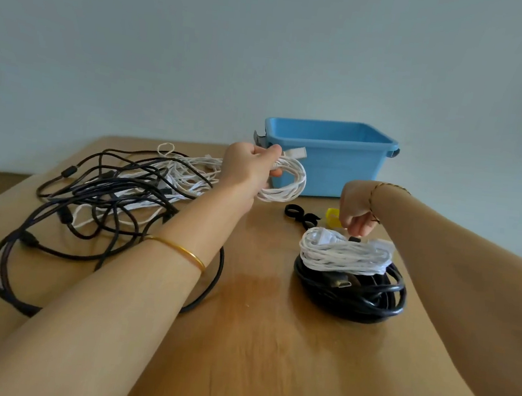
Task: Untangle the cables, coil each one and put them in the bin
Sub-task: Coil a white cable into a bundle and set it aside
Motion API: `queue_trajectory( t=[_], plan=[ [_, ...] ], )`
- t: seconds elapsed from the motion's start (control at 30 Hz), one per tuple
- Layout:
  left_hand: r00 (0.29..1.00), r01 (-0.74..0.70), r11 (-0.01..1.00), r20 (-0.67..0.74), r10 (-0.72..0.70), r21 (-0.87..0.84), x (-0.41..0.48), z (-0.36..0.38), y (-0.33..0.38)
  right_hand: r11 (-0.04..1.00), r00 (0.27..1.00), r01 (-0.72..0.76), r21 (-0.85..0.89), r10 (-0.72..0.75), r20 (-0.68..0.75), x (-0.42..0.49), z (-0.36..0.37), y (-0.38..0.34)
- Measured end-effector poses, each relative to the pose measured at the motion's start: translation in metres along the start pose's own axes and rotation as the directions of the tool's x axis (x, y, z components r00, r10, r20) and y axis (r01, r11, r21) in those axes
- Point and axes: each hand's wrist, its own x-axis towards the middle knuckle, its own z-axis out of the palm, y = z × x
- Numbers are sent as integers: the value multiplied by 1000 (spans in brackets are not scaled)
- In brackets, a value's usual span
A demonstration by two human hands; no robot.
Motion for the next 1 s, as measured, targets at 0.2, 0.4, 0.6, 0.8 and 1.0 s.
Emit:
queue_trajectory(
  t=[0.2,0.4,0.6,0.8,1.0],
  plan=[
    [1000,-5,1000,-4,5,16,4,8,1,987,981,153,53,-145,-129,10,8,15],
    [1000,2,1000,-3,-2,6,7,14,-1,939,920,329,105,-293,-260,15,17,7],
    [1000,1,1000,0,-1,22,8,15,-2,916,947,319,242,-295,-129,17,15,13],
    [1000,16,1000,5,-16,5,7,17,-3,920,951,309,241,-296,-91,15,16,12],
    [1000,19,1000,4,-19,4,8,16,-2,939,956,282,198,-257,-143,20,17,7]
  ],
)
